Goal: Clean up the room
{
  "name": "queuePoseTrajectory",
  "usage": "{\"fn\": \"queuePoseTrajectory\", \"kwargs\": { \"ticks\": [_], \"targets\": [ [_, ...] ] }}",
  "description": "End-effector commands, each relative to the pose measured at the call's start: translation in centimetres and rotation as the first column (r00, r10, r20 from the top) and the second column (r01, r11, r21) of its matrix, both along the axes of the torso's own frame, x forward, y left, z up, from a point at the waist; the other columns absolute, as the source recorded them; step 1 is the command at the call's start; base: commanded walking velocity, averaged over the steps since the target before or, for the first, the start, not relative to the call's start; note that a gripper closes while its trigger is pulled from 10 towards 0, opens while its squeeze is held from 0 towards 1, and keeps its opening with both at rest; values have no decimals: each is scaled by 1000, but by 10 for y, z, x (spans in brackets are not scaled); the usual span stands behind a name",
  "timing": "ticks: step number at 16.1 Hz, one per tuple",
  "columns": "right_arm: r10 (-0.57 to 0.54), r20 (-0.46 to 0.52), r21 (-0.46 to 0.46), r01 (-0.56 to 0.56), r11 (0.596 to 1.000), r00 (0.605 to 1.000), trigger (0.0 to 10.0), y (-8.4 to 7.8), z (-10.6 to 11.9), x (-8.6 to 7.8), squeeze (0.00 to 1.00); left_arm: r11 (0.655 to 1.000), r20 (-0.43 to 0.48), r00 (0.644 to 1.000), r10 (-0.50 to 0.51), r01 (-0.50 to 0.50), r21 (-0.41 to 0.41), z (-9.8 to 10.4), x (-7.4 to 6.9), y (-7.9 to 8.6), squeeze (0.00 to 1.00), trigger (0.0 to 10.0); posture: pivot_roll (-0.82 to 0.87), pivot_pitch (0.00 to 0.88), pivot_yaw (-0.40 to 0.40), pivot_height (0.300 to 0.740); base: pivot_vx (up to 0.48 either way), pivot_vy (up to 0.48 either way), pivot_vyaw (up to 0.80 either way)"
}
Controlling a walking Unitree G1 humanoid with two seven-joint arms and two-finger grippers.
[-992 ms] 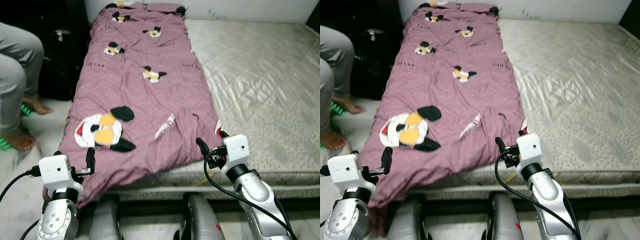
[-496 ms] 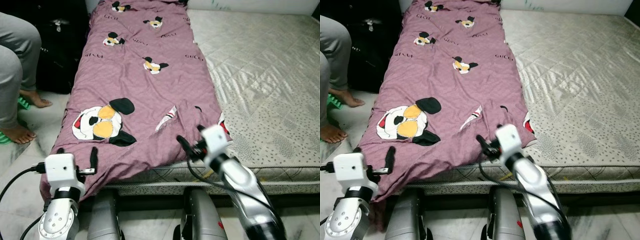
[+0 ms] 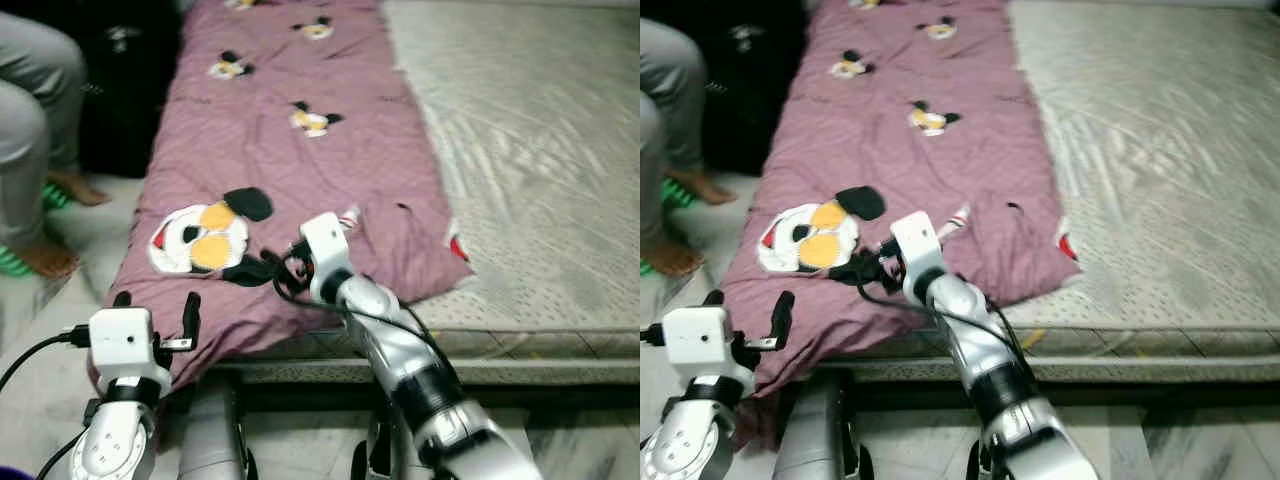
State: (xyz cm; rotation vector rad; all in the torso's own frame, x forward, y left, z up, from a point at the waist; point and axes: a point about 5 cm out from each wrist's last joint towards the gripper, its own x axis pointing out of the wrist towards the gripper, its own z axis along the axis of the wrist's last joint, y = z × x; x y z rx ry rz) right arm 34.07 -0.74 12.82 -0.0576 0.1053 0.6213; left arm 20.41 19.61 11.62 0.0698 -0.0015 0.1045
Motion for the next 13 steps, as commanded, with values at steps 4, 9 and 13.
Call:
{"fn": "queuePoseTrajectory", "kwargs": {
  "ticks": [4, 9, 13],
  "targets": [
    [-151, -50, -45, 149, 988, 987, 10000, 15, -3, 9, 0, 1000, -16, 1000, 1, -1, 21, 4, -10, 2, 0, 10000, 179, 210, -40, 547, 0, 0, 0],
    [-385, -69, -254, 357, 899, 920, 10000, -46, -30, 25, 0, 1000, -28, 1000, 1, 0, 16, 4, -10, -1, 0, 10000, 175, 211, -40, 547, 0, 0, 0],
    [-460, -71, -288, 423, 859, 885, 0, -70, -36, 29, 0, 999, -48, 998, -44, 44, -6, 2, -13, -6, 0, 10000, 180, 214, -38, 547, 0, 0, 0]
  ]
}}
